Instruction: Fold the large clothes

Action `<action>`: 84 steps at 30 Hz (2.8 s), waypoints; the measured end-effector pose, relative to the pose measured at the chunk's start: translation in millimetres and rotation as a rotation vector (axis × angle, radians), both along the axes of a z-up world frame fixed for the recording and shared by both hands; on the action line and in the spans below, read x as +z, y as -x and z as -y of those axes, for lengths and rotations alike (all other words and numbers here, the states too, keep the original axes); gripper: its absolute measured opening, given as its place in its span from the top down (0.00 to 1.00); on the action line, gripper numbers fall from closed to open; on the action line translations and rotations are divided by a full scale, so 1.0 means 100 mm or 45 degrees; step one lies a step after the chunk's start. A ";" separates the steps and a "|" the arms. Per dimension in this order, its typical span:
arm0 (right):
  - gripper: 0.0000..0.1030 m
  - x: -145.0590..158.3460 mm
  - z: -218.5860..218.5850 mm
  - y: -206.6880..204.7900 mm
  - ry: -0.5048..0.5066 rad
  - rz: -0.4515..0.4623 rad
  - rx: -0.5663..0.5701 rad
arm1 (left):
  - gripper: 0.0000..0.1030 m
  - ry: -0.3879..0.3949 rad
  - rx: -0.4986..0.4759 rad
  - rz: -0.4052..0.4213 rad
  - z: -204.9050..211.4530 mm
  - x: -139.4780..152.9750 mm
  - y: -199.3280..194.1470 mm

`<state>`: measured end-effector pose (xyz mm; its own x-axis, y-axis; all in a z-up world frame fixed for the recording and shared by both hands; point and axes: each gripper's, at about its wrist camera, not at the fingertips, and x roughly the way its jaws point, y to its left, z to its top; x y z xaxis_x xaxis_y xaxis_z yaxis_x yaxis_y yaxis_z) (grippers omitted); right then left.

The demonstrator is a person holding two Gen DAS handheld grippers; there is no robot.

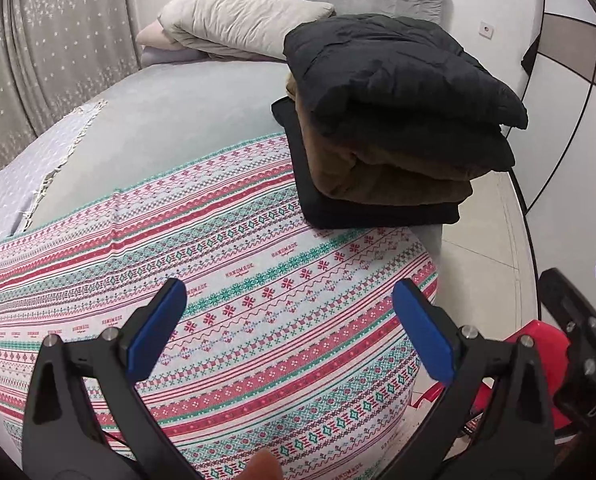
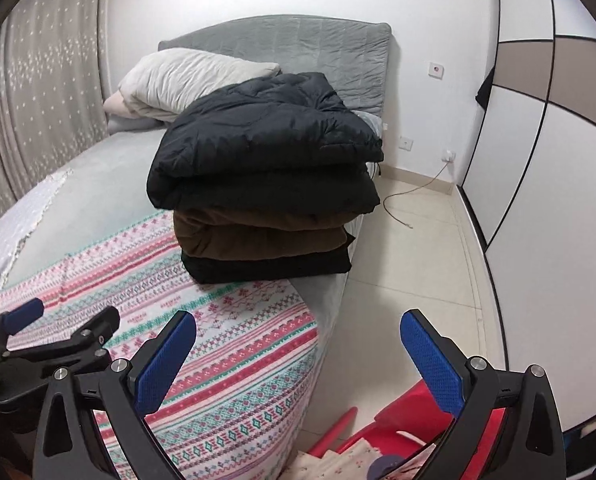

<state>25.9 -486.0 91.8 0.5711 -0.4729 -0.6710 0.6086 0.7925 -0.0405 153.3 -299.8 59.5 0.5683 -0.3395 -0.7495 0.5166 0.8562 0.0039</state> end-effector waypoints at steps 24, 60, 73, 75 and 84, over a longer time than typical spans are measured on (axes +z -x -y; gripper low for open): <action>0.00 -0.11 -0.03 -0.12 -0.029 -0.034 0.061 | 0.01 -0.009 0.012 -0.016 -0.07 -0.02 0.01; 0.00 -0.10 0.02 -0.05 -0.029 -0.015 0.035 | 0.01 -0.012 -0.033 -0.027 -0.07 0.01 0.06; 0.00 -0.09 0.00 -0.04 -0.026 -0.020 0.035 | 0.01 -0.016 -0.035 -0.029 -0.08 0.00 0.05; 0.00 -0.09 0.00 -0.04 -0.027 -0.020 0.034 | 0.01 -0.015 -0.032 -0.029 -0.09 0.00 0.05; 0.00 -0.09 0.00 -0.05 -0.025 -0.021 0.033 | 0.01 -0.021 -0.031 -0.028 -0.08 0.00 0.05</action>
<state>30.4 -486.2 83.0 0.5718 -0.4446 -0.6895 0.5872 0.8087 -0.0345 148.2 -291.5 59.4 0.5433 -0.3405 -0.7674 0.5372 0.8434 0.0061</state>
